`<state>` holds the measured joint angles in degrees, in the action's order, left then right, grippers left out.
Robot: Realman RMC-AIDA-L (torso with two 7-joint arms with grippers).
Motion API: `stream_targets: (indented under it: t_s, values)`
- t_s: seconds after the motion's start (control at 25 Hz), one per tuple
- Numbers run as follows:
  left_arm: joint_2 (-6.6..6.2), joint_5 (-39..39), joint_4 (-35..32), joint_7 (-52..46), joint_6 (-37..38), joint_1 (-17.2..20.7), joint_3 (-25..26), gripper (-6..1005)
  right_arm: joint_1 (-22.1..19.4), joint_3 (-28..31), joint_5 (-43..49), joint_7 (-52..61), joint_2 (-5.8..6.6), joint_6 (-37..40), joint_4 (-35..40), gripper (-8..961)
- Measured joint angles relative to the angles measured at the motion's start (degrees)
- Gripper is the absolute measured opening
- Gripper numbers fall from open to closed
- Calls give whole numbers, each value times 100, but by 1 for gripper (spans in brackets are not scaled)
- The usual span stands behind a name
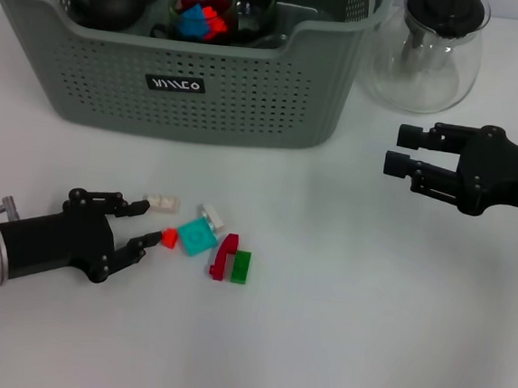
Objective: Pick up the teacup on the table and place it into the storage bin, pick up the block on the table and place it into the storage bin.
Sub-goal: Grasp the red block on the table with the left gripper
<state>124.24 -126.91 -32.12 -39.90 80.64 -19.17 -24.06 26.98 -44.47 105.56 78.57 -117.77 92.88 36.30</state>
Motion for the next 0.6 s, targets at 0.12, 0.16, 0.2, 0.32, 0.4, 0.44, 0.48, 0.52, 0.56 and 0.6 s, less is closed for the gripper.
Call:
stream_targets:
  t_s: [0.12,0.16,0.2,0.32,0.4,0.44,0.48,0.52,0.56,0.6]
  values:
    - [10,0,30,0,-91,-30,-12,411,0,0,0,0,-1,0,0,505]
    - [13,0,43,0,-118,-40,-24,411,0,0,0,0,0,1,0,505]
    - [14,0,69,0,-136,-56,-43,411,0,0,0,0,-1,1,0,505]
    - [14,0,95,0,-128,-70,-49,412,-7,0,0,0,-1,2,0,505]
    - [13,0,109,0,-93,-78,-53,412,-15,0,0,0,-1,2,0,505]
    - [13,0,109,0,-93,-78,-53,412,-15,0,0,0,-1,2,0,505]
    - [13,0,112,0,-89,-78,-54,412,-19,0,0,0,-1,4,0,505]
    - [13,0,114,0,-79,-78,-55,412,-22,0,0,0,-1,8,0,505]
    - [14,0,116,-1,-70,-78,-55,412,-25,0,0,0,-1,13,0,505]
    - [19,0,117,0,-47,-78,-56,412,-32,0,0,0,-1,15,0,505]
